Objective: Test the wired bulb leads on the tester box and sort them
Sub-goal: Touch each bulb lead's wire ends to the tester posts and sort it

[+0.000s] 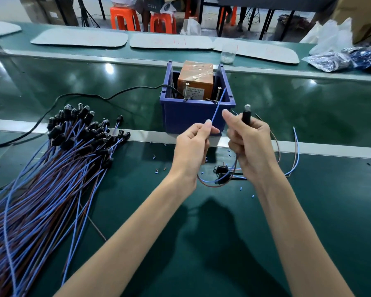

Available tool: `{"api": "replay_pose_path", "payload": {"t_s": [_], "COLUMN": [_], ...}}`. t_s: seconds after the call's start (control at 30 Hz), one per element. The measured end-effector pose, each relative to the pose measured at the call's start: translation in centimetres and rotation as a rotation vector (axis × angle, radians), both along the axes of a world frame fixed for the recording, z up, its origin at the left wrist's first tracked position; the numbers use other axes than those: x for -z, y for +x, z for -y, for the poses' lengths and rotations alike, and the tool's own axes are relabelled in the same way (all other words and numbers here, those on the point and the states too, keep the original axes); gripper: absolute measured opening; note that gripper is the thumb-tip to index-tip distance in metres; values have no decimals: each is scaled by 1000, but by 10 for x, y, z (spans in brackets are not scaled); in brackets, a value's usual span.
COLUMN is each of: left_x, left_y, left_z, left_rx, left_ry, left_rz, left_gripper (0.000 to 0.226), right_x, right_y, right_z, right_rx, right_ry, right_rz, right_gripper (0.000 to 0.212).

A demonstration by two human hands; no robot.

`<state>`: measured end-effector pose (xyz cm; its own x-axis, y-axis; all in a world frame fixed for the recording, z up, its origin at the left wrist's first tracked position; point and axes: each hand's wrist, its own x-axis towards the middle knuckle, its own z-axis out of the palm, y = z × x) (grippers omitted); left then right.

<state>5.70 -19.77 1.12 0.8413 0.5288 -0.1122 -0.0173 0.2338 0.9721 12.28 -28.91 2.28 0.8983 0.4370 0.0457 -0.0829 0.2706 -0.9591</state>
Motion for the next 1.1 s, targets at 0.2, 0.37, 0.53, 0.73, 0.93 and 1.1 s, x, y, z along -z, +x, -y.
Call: {"api": "replay_pose_path", "payload": {"t_s": [0.2,0.37,0.53,0.73,0.93,1.1], "left_x": [0,3,3,5,6,9], "left_y": [0,-1,-1,-2,2,6], "left_z": [-2,1,4,-1,-14,-25], "left_rx": [-56,30,128,133,-158,-329], "left_ry": [-117,-29,291,252,119,-31], "left_rz": [74,111,36,77,178,108], "left_gripper": [21,38,33,29,33,36], "right_x": [4,6,8,4,0,1], "right_y": [1,-2,4,3,-1,0], "right_z": [-3,-7,-4,-2,-5,-6], "right_rx": [-87,-72,30,-5,48,108], "right_ry": [-38,-68,-45,-71,-81,-48], "right_rz": [-50,-54,-70,20,21,35], "right_gripper": [34,38,17,13,13,13]}}
